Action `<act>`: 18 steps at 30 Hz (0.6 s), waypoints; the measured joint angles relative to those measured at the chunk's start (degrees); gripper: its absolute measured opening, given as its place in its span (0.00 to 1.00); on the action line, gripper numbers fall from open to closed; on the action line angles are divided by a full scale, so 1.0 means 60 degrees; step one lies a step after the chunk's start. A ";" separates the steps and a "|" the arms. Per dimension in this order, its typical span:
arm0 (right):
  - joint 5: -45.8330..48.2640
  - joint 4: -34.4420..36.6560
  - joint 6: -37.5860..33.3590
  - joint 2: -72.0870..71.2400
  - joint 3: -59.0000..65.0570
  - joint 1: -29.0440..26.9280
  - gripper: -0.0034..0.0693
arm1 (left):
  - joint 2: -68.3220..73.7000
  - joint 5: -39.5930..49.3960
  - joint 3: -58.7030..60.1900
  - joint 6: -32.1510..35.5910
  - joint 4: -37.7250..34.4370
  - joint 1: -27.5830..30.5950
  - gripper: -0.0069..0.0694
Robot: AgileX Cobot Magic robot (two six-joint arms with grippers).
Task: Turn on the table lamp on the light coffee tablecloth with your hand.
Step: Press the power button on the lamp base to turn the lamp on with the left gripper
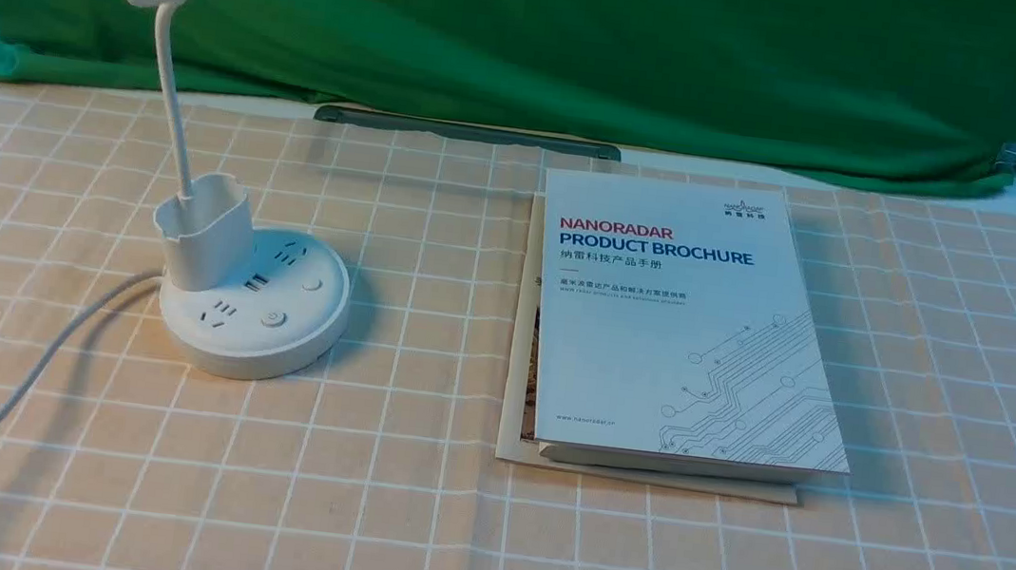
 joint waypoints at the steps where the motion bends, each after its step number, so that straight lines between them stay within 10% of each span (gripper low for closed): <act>1: 0.0000 0.0000 0.0000 0.0000 0.0000 0.0000 0.33 | 0.0000 0.0000 0.0000 0.0000 0.0000 0.0000 0.09; 18: 0.0000 0.0000 0.0000 0.0000 0.0000 0.0000 0.37 | 0.0000 0.0000 0.0000 0.0000 0.0000 0.0000 0.09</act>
